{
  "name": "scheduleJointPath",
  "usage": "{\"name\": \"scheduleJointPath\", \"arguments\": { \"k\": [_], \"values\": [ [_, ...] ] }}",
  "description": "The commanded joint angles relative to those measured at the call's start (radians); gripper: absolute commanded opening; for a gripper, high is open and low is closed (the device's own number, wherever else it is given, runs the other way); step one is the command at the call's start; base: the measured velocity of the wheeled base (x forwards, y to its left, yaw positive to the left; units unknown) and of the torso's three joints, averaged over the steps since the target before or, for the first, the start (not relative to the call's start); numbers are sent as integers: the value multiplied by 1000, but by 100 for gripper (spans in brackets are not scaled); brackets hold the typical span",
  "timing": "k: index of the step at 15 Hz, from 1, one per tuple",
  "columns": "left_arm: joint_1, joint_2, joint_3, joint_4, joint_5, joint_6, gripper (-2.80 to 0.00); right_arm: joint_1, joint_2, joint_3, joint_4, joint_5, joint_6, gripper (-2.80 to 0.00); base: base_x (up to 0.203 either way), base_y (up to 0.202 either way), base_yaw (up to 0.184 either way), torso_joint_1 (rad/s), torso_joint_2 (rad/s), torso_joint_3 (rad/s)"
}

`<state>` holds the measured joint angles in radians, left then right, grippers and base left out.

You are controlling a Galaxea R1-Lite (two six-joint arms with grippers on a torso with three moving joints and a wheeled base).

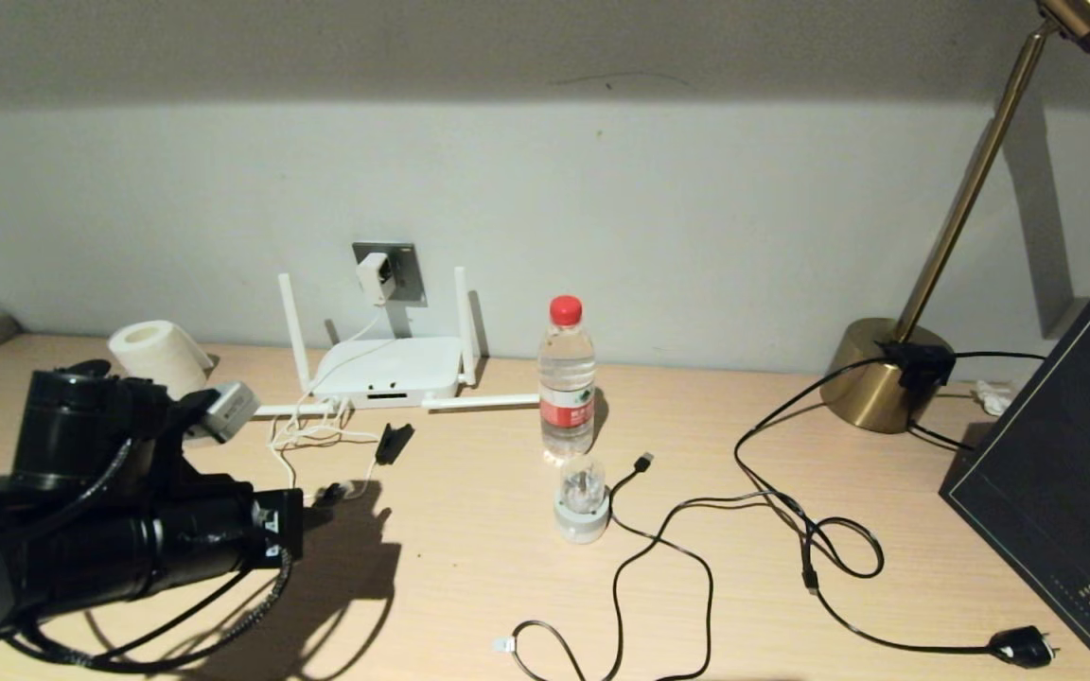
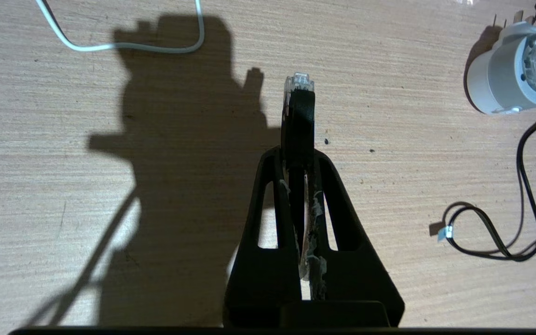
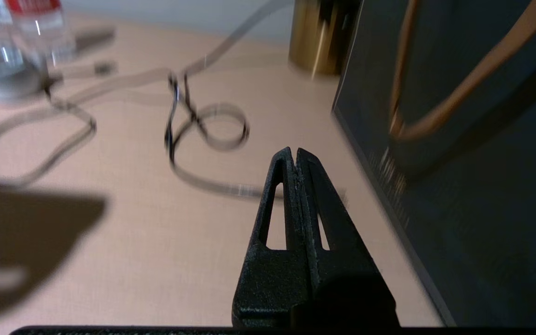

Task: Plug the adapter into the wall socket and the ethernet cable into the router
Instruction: Align cable and router interface

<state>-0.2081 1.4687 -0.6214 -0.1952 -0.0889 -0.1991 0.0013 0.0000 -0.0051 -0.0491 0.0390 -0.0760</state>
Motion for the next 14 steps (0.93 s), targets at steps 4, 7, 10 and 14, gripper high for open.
{"name": "scheduleJointPath", "arguments": {
  "k": [4, 7, 10, 14],
  "values": [
    [7, 18, 54, -93, 6, 4, -280, 0, 2, 40, -29, 1, -2, -280, 0, 0, 0, 0, 0, 0],
    [9, 15, 46, -92, 17, 6, -280, 0, 0, 40, -32, -1, 21, -280, 0, 0, 0, 0, 0, 0],
    [21, 13, 52, -86, 26, 10, -280, 0, 0, 40, -32, -1, 21, -280, 0, 0, 0, 0, 0, 0],
    [21, 20, 64, -86, 75, 49, -280, 0, 1, 40, -32, -1, 21, -280, 0, 0, 0, 0, 0, 0]
  ]
}}
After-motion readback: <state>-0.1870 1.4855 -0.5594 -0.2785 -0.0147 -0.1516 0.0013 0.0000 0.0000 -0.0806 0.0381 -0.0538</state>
